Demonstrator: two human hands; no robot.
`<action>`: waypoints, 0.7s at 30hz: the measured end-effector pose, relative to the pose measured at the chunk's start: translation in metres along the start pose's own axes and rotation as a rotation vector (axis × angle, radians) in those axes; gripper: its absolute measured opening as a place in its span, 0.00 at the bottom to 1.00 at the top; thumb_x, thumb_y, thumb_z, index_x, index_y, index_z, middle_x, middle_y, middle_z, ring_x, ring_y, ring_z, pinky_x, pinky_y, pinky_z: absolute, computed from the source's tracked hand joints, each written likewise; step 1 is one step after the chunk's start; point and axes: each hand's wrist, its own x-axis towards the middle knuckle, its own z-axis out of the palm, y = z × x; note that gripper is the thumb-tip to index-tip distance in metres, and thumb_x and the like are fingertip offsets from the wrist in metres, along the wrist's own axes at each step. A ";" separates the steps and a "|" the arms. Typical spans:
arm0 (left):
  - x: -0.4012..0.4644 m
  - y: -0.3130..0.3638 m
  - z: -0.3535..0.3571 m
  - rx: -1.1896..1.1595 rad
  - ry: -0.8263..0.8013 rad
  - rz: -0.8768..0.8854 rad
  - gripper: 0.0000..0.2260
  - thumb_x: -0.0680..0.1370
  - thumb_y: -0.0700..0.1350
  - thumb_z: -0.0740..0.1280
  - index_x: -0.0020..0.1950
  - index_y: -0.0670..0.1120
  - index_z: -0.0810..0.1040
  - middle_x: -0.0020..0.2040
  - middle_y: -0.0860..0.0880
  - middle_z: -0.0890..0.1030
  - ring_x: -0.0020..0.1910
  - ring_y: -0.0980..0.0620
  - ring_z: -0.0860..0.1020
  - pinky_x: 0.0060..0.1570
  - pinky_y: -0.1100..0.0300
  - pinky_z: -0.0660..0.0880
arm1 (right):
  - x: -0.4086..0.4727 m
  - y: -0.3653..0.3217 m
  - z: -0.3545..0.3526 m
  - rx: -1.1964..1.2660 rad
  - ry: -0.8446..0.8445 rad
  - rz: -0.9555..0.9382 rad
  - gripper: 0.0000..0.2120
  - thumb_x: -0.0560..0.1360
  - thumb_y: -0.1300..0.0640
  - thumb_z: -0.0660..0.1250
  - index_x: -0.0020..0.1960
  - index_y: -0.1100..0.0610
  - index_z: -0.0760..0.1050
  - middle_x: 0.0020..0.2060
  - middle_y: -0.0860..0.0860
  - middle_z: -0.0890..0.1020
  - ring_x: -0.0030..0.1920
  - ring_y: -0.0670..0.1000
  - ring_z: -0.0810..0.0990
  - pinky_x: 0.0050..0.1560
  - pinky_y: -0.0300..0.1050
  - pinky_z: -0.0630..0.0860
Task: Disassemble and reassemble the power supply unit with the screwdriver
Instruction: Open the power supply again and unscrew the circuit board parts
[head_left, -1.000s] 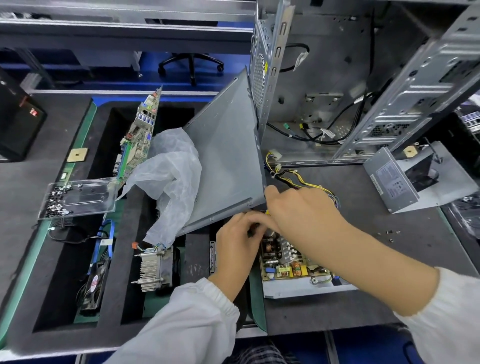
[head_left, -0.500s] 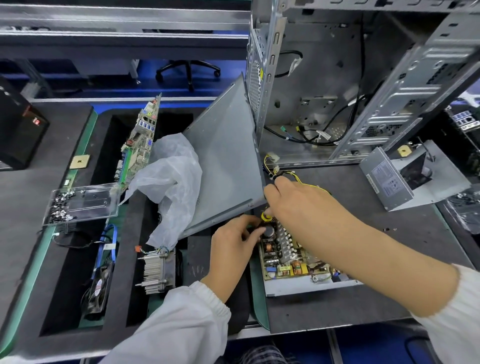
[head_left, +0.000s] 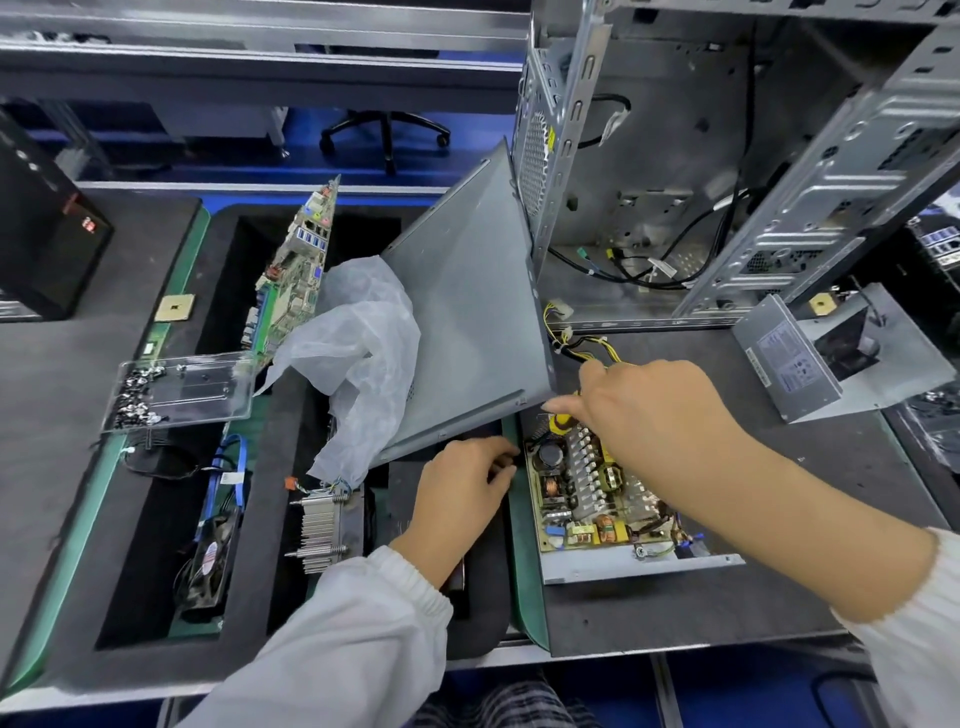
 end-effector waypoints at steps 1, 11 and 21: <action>0.000 0.000 -0.001 0.016 -0.002 0.011 0.11 0.79 0.45 0.67 0.60 0.53 0.81 0.51 0.56 0.83 0.51 0.56 0.80 0.52 0.55 0.77 | 0.001 0.001 0.001 0.005 -0.021 -0.007 0.22 0.74 0.38 0.64 0.37 0.58 0.70 0.27 0.51 0.76 0.26 0.54 0.79 0.25 0.40 0.62; 0.007 -0.007 -0.009 0.235 -0.142 0.288 0.14 0.83 0.46 0.59 0.67 0.51 0.77 0.56 0.51 0.80 0.55 0.49 0.78 0.49 0.51 0.75 | 0.002 0.011 0.009 0.161 -0.344 -0.081 0.09 0.78 0.59 0.63 0.57 0.54 0.67 0.48 0.51 0.69 0.46 0.54 0.77 0.36 0.44 0.69; 0.018 -0.003 -0.005 0.518 -0.184 0.371 0.15 0.84 0.47 0.54 0.68 0.50 0.73 0.55 0.49 0.75 0.55 0.47 0.76 0.44 0.51 0.73 | -0.024 0.045 -0.015 0.336 -0.305 0.090 0.10 0.79 0.47 0.59 0.58 0.48 0.70 0.48 0.46 0.72 0.50 0.53 0.76 0.47 0.49 0.75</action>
